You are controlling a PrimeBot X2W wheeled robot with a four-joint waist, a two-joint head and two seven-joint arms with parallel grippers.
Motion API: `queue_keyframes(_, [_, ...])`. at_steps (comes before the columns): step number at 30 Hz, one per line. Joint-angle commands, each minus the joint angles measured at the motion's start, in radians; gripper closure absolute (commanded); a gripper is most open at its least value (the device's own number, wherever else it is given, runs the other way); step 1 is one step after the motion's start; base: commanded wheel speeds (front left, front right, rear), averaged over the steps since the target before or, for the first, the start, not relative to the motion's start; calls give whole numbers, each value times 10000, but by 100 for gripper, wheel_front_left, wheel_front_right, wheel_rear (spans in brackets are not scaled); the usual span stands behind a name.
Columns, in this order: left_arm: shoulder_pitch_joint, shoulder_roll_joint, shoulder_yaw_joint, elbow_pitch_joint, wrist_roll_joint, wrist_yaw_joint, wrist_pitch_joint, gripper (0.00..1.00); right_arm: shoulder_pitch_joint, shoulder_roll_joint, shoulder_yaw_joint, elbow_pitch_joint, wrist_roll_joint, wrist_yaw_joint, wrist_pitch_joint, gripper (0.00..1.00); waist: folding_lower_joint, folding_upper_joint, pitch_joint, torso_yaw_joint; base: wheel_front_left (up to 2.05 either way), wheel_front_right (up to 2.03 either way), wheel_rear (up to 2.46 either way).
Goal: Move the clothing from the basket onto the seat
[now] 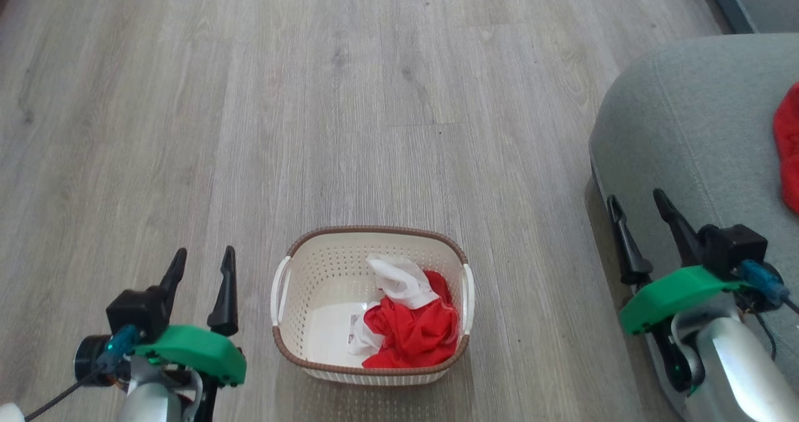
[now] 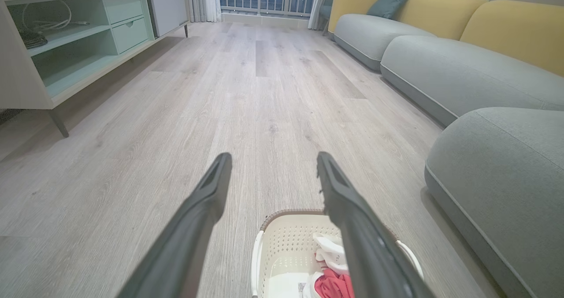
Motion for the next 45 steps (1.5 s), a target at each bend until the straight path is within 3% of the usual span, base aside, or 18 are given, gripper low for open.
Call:
queue_keyframes(1, [-228, 83, 283, -362, 99, -20, -51, 0, -119, 9, 140, -210, 75, -4, -93, 0, 1, -1, -18, 11, 0, 0, 0])
queue_keyframes(15, [133, 81, 185, -314, -6, 122, -51, 0, 81, 72, 142, 634, 128, -4, -93, 0, 1, -1, -149, 36, 0, 0, 0])
queue_keyframes(29, [35, 80, -98, -317, -224, 161, -51, 0, -87, 122, -1, 372, 62, -4, -93, 0, 1, -1, 83, 27, 0, 0, 0])
queue_keyframes(45, [-1526, 80, -1744, 532, -962, -21, -51, 0, -1466, 536, -804, -1007, -531, -4, -93, 0, 1, -1, 3123, -573, 0, 0, 0])
